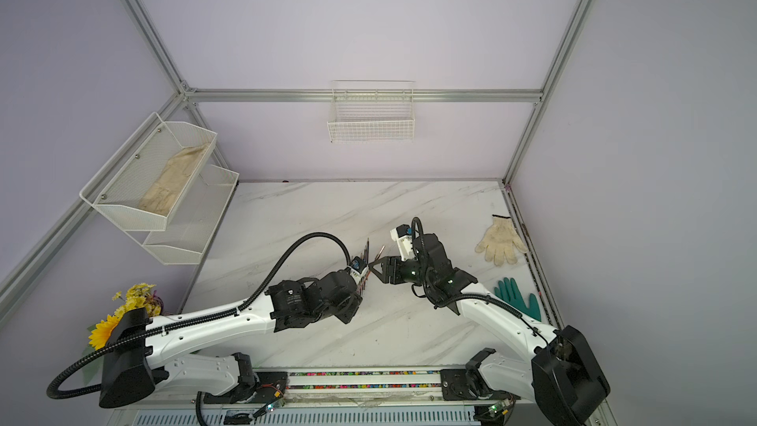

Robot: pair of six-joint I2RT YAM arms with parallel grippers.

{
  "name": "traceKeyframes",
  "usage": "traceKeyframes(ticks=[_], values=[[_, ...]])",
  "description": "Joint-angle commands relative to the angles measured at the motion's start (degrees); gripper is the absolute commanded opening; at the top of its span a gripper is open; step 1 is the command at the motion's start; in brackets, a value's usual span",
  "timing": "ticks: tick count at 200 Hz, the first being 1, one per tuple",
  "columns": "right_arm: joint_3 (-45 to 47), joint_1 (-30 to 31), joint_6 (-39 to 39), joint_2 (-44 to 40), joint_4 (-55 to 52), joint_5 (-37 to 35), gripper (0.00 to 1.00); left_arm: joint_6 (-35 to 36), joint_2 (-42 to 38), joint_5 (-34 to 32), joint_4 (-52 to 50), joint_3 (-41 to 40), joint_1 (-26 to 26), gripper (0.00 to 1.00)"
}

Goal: Remove the protective cover of the pencils
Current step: Remove the protective sleeve from the pencil.

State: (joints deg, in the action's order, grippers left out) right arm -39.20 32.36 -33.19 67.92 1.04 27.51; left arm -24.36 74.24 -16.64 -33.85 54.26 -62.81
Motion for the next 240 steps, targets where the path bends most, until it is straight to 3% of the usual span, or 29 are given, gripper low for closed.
traceKeyframes(ticks=[1,29,40,126,155,240], values=[[-0.25,-0.02,-1.66,0.62,5.57,1.45,0.55,1.24,-1.23,0.36,1.76,3.57,-0.33,0.04],[0.5,-0.08,-6.09,3.1,11.95,6.76,0.45,1.29,-1.18,0.36,2.11,3.61,-0.33,0.04],[0.81,-0.07,-7.67,3.9,13.98,7.95,0.34,1.33,-1.05,0.3,2.11,3.74,-0.34,0.04],[0.87,-0.03,-8.01,3.97,12.51,5.9,0.0,1.42,-1.7,0.13,2.07,3.91,-0.28,0.08],[1.36,-0.08,-9.29,3.78,13.62,6.54,0.0,1.07,-3.24,0.24,2.98,3.14,-0.32,0.28],[3.07,-0.09,-16.23,6.8,24.65,15.15,0.0,-0.29,-5.15,-1.14,4.03,0.94,-0.38,0.29]])
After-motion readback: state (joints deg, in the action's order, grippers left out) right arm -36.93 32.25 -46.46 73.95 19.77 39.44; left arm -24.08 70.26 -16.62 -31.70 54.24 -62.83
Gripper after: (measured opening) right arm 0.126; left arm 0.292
